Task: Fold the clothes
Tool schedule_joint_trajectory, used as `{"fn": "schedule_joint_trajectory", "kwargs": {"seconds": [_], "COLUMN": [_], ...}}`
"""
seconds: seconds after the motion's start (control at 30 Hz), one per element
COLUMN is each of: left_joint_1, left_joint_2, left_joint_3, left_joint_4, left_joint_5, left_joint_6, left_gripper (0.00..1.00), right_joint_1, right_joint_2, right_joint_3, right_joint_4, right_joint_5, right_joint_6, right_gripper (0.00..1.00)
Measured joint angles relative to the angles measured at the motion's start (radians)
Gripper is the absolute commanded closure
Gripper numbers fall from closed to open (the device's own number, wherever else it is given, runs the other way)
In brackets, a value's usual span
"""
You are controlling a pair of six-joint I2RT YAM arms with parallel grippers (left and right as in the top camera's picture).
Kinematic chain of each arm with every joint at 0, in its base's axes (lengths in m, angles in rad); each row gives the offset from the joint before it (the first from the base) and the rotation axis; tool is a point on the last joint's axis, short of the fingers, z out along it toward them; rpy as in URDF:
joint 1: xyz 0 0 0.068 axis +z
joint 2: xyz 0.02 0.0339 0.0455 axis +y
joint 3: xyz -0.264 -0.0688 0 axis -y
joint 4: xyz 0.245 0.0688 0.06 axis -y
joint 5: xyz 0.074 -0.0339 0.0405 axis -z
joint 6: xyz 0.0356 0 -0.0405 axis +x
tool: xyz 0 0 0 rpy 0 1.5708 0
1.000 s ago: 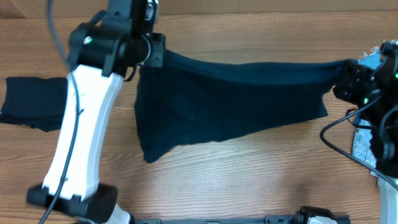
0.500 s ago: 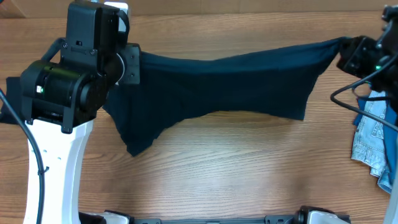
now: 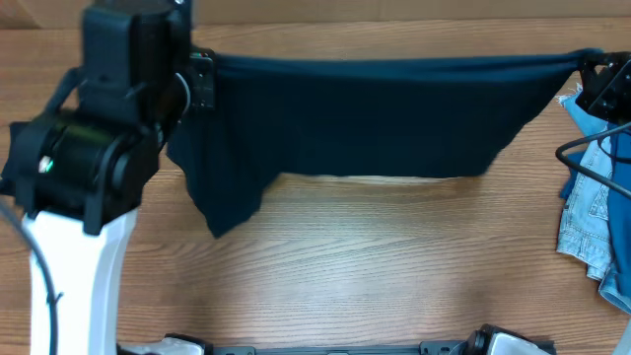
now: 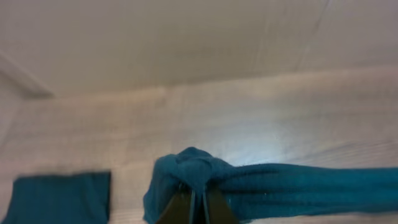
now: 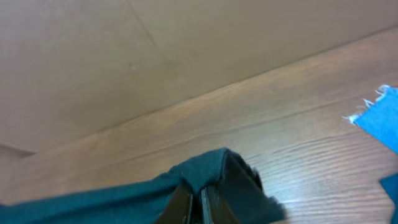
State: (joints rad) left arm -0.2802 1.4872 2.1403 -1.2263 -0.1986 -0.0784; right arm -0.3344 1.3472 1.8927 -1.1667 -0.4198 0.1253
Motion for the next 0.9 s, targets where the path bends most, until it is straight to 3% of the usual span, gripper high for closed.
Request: {"fn": "schedule_joint_trajectory", "kwargs": {"seconds": [0.13, 0.33, 0.67, 0.77, 0.9], "left_joint_1": [0.000, 0.000, 0.040, 0.050, 0.052], "left_joint_2": [-0.072, -0.033, 0.221, 0.230, 0.196], "left_joint_3": [0.010, 0.010, 0.010, 0.008, 0.045], "left_joint_4": [0.083, 0.104, 0.139, 0.162, 0.117], "left_joint_5": [0.154, 0.174, 0.235, 0.242, 0.248], "left_joint_6": [0.086, 0.117, 0.135, 0.138, 0.138], "left_gripper": [0.96, 0.93, 0.91, 0.91, 0.91], "right_joint_1": [0.000, 0.000, 0.000, -0.002, -0.011], "right_joint_2": [0.000, 0.037, 0.311, 0.309, 0.303], "right_joint_3": [0.000, 0.006, 0.007, 0.021, 0.136], "right_joint_4": [0.016, 0.037, 0.134, 0.156, 0.063], "right_joint_5": [-0.048, -0.087, -0.172, -0.187, -0.197], "right_joint_6": [-0.026, -0.041, -0.058, -0.071, -0.076], "right_gripper": [0.96, 0.96, 0.96, 0.96, 0.96]}}
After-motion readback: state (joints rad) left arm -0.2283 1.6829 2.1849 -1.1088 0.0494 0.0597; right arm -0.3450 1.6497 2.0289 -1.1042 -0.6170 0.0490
